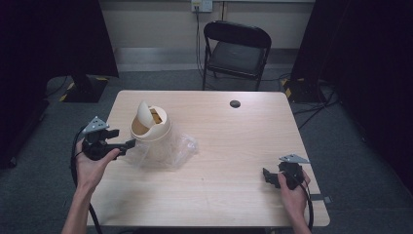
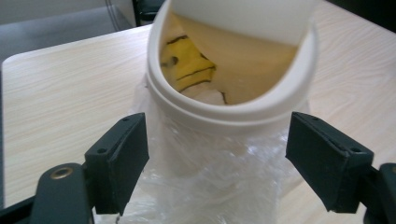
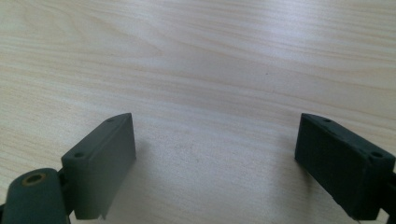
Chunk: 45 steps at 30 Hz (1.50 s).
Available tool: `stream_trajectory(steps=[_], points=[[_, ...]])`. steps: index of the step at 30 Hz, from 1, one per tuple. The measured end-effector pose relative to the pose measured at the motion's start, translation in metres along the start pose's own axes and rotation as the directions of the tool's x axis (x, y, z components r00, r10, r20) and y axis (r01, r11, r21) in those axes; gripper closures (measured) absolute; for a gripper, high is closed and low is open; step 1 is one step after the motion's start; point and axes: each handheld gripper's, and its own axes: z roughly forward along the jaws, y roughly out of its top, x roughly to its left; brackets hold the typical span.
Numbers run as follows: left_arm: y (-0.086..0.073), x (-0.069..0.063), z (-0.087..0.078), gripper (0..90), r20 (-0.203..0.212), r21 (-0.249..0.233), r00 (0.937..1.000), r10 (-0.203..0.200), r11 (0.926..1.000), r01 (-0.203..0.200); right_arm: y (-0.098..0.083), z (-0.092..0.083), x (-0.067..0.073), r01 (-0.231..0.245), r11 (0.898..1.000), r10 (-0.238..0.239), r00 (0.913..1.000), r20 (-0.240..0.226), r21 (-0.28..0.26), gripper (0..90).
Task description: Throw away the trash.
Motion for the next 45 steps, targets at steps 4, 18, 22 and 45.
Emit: stream_trajectory(steps=[4, 18, 22, 45], points=[[-0.010, -0.004, -0.002, 17.0, -0.019, 0.025, 0.9996, 0.020, 0.9995, -0.020, 0.000, 0.000, 0.000, 0.000, 1.000, 0.000, 1.0000, 0.000, 0.000, 11.4], [-0.077, -0.008, -0.007, 16.7, -0.036, 0.070, 0.9988, -0.034, 0.9969, 0.036, 0.000, 0.000, 0.000, 0.000, 1.000, 0.000, 1.0000, 0.000, 0.000, 11.4], [-0.091, -0.008, -0.002, 16.1, -0.039, 0.110, 0.9984, -0.042, 0.9929, 0.046, 0.000, 0.000, 0.000, 0.000, 1.000, 0.000, 1.0000, 0.000, 0.000, 11.4], [-0.133, -0.009, 0.023, 11.5, -0.102, 0.191, 0.9948, 0.011, 0.9816, 0.009, 0.000, 0.000, 0.000, 0.000, 1.000, 0.000, 1.0000, 0.000, 0.000, 11.4]])
